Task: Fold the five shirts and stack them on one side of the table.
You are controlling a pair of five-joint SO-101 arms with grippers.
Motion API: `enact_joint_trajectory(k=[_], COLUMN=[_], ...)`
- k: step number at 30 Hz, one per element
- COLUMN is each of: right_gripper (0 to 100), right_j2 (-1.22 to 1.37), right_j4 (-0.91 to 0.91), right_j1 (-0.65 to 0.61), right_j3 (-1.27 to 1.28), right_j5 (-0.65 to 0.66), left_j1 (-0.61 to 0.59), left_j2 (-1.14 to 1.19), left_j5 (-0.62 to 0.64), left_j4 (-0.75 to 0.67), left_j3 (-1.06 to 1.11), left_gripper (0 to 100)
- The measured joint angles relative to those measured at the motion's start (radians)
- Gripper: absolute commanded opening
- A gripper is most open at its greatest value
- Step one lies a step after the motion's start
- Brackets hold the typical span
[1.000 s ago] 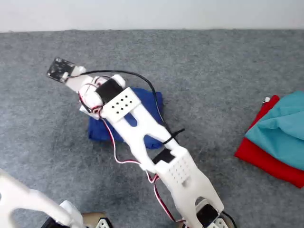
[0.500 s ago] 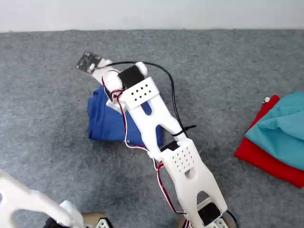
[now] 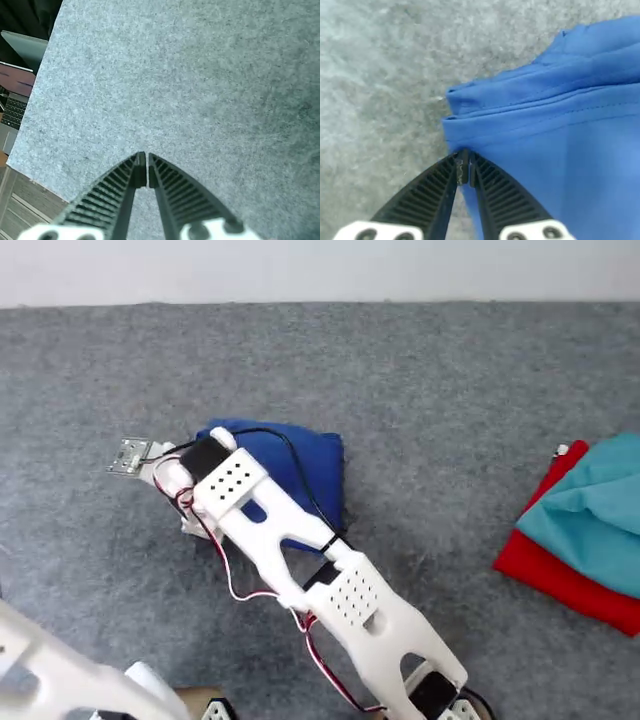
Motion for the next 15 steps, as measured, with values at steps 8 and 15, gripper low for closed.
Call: enact_joint_trajectory(k=[8,15], right_gripper=[0.9,0.9], right_j2=[-0.115,-0.267], right_j4=[0.051,0.052], right_j1=[0.057,0.187], right_j3=[-0.018,0.281], right_j5=[-0.068,-0.080], left_j1=[0.000,0.000], left_j2=[-0.112,-0.155], left_j5=[0.000,0.000], left_j4=[0.000,0.000], left_j3=[0.074,0.103], left_gripper=[2,2])
